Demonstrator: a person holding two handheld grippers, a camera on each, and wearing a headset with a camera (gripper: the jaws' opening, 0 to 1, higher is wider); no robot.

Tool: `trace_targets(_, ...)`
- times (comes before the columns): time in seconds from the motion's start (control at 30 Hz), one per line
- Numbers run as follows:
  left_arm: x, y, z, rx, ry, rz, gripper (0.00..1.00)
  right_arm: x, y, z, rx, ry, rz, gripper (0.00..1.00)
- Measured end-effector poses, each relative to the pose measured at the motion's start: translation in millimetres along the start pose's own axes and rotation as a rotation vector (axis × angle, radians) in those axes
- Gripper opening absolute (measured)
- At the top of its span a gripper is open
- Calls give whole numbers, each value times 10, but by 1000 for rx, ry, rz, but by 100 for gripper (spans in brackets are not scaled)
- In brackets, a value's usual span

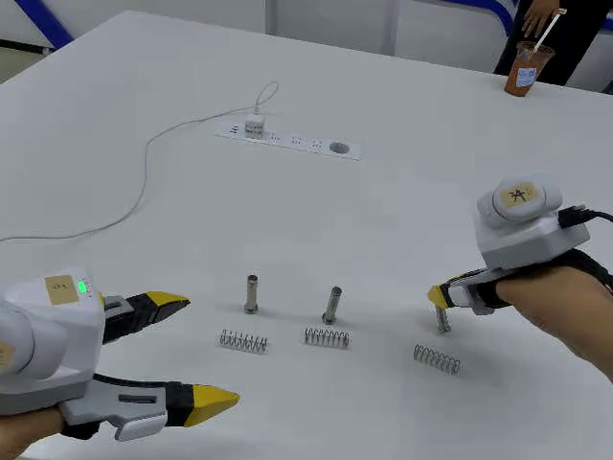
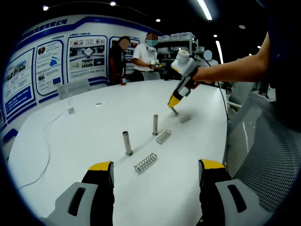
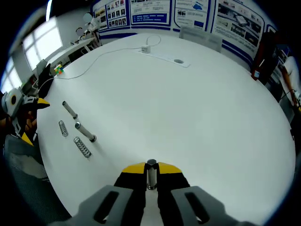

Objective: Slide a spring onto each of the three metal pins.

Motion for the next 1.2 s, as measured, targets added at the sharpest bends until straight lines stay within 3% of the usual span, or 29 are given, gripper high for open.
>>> trace_targets(0.43, -31, 0, 0, 3, -1, 5, 75, -64, 36, -79, 22, -38, 9, 8)
trace_targets(0.83, -45, -1, 15, 5, -4, 11, 75, -74, 27, -113, 33, -110, 23, 9)
trace_targets(1.2, -35, -8, 25, 6, -5, 11, 75, -91, 59, -142, 26, -112, 32, 9)
Point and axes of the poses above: the centre of the closed fingertips' face, and the gripper's own axes: x roughly forward along the fingers, y roughly to its left, z roughly out of its top, the point moved 6 cm from there along -x, roughly backward along the fingers, and after that the axes turned 9 degrees about x, right-handed, at the moved point
